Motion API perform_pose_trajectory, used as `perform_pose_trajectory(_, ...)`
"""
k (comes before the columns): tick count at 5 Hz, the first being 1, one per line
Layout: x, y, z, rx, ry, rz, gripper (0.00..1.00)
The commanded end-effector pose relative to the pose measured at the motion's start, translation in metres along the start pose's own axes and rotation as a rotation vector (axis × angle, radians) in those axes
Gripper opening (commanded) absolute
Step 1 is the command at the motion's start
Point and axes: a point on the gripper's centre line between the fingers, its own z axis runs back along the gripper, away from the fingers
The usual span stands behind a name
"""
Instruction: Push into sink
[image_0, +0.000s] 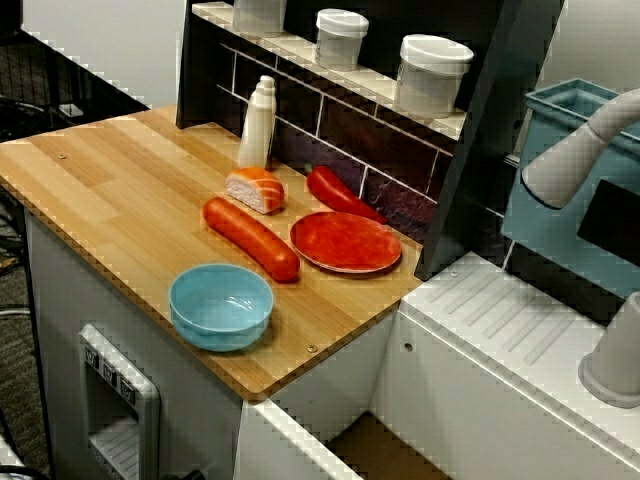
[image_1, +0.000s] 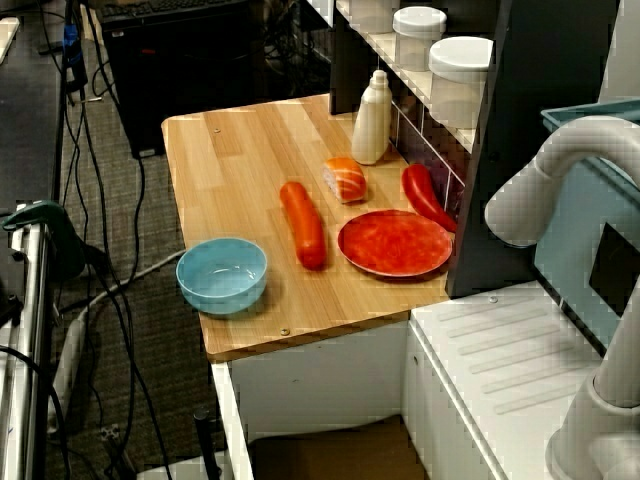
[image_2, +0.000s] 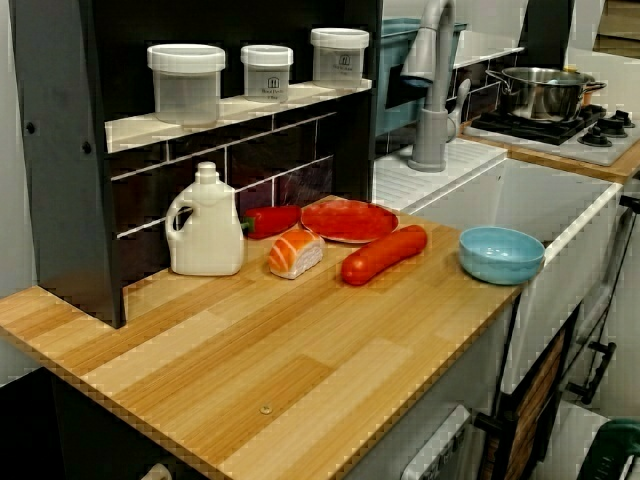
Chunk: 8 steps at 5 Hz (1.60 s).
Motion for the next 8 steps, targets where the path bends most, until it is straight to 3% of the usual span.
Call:
perform_pose_trajectory(1, 0.000, 0.000, 0.000, 0.000, 0.000, 0.000, 1.00)
perform_pose_trajectory(2, 0.013, 0.018, -0.026, 0.064, -0.045, 0.007, 1.00)
perform_pose_trajectory(3, 0.028, 0.030, -0.045, 0.093, -0.091, 0.027, 1.00)
perform_pose_trajectory(4, 0.050, 0.052, -0.058, 0.173, -0.168, 0.062, 1.00)
perform_pose_trajectory(5, 0.067, 0.072, -0.082, 0.243, -0.198, 0.060, 1.00)
perform_pose_trajectory(6, 0.077, 0.081, -0.099, 0.281, -0.200, 0.024, 1.00)
perform_pose_trajectory(7, 0.079, 0.086, -0.108, 0.272, -0.177, -0.024, 1.00)
perform_pose_trajectory(8, 0.076, 0.080, -0.119, 0.249, -0.125, -0.071, 1.00)
